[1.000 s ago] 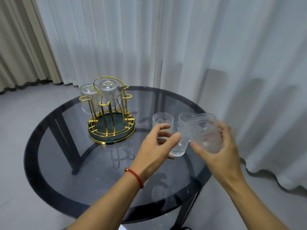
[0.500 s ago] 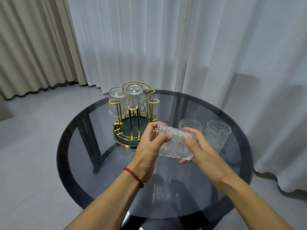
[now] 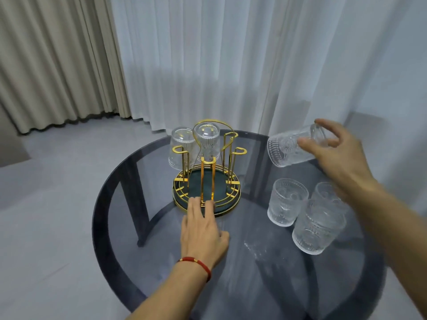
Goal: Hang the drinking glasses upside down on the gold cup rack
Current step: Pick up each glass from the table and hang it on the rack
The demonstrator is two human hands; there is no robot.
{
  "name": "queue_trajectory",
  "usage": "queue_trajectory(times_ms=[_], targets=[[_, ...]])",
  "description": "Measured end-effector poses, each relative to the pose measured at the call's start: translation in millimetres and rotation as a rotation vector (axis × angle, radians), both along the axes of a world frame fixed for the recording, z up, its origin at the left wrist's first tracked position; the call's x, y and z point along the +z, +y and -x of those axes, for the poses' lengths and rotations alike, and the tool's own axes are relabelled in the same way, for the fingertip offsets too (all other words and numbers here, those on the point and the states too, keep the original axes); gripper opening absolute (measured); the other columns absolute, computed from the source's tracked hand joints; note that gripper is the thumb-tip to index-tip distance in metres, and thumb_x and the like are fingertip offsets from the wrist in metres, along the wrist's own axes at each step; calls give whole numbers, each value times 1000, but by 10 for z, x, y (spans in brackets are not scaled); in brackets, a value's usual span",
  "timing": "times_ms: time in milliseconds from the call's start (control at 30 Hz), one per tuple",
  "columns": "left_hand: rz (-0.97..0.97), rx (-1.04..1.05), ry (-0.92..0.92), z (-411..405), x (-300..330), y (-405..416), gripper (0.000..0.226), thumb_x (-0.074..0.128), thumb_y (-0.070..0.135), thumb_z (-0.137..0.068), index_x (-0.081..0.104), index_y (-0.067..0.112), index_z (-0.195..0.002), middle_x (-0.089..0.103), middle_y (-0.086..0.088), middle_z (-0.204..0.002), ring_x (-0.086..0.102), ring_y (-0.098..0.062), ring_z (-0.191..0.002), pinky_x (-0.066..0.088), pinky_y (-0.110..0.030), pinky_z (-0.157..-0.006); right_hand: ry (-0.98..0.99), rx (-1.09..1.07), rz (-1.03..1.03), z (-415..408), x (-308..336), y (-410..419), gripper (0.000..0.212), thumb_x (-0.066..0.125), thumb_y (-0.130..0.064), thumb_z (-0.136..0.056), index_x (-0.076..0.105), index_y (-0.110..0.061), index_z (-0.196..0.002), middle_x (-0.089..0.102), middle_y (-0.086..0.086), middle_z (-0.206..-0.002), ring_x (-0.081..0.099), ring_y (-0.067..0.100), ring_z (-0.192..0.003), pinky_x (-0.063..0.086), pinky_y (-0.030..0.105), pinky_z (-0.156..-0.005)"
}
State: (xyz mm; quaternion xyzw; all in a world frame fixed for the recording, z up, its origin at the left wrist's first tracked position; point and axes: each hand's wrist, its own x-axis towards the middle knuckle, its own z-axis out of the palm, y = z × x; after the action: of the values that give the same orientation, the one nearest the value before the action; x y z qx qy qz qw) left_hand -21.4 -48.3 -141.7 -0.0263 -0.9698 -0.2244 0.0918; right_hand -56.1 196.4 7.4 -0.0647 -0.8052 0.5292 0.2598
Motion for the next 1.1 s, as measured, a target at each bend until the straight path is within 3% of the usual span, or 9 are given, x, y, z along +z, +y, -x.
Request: queue_trajectory(times_ms=[133, 300, 433, 533, 600, 833, 900, 1033, 1100], targets=[[60, 10, -65, 16, -37, 1, 76, 52, 34, -90, 13, 23, -154, 12, -11, -161, 2, -32, -152, 24, -51, -120, -36, 26, 11, 566, 218, -44, 89, 86, -50, -51, 62, -26, -134, 71, 5, -124, 71, 23, -111, 57, 43, -99], [188, -1, -157, 33, -98, 55, 77, 34, 54, -96, -4, 27, -158, -12, -17, -166, -22, -34, -150, 6, -58, -122, -72, 210, -145, 1041, 493, -302, 76, 96, -32, -60, 69, -26, -131, 73, 3, -118, 70, 16, -107, 54, 36, -100], [220, 9, -170, 40, -121, 90, 80, 26, 64, -94, -9, 28, -157, -16, -18, -165, -25, -35, -149, 4, -61, -121, -149, 326, -314, 1264, 631, -486, 73, 96, -27, -67, 68, -24, -135, 69, 4, -124, 66, 16, -112, 50, 36, -103], [235, 15, -166, 34, -133, 102, 81, 25, 63, -94, -12, 28, -156, -18, -20, -165, -25, -37, -149, 3, -62, -121, -228, 423, -368, 1373, 683, -547, 71, 95, -25, -69, 68, -23, -134, 68, 6, -121, 65, 9, -103, 47, 26, -89], [238, 14, -164, 35, -142, 109, 81, 26, 63, -94, -13, 27, -156, -20, -20, -164, -27, -38, -148, 2, -62, -120, -278, 477, -420, 1442, 688, -566, 70, 95, -25, -70, 68, -25, -134, 67, 7, -124, 63, 11, -107, 44, 25, -84], [212, 17, -184, 57, -173, 142, 83, 28, 61, -93, -13, 26, -157, -26, -22, -162, -33, -38, -145, -2, -63, -118, -368, 607, -592, 1595, 520, -660, 79, 95, -25, -70, 59, -31, -140, 61, -2, -134, 57, 27, -126, 47, 47, -109], [201, 21, -190, 60, -178, 150, 83, 27, 61, -92, -13, 26, -156, -27, -21, -161, -35, -37, -144, -3, -64, -119, -379, 633, -585, 1620, 423, -680, 81, 96, -22, -67, 59, -34, -138, 62, -5, -134, 57, 26, -126, 46, 47, -110], [212, 26, -194, 69, -191, 159, 84, 27, 61, -93, -15, 25, -156, -29, -22, -161, -36, -37, -143, -3, -65, -118, -405, 686, -564, 1644, 261, -751, 82, 97, -15, -65, 60, -32, -136, 63, -8, -130, 59, 23, -126, 49, 31, -97], [215, 28, -195, 81, -194, 160, 84, 27, 61, -93, -16, 26, -156, -29, -22, -160, -36, -38, -143, -4, -65, -118, -411, 692, -560, 1657, 226, -767, 81, 98, -15, -64, 60, -31, -134, 63, -8, -129, 58, 24, -127, 48, 35, -102]])
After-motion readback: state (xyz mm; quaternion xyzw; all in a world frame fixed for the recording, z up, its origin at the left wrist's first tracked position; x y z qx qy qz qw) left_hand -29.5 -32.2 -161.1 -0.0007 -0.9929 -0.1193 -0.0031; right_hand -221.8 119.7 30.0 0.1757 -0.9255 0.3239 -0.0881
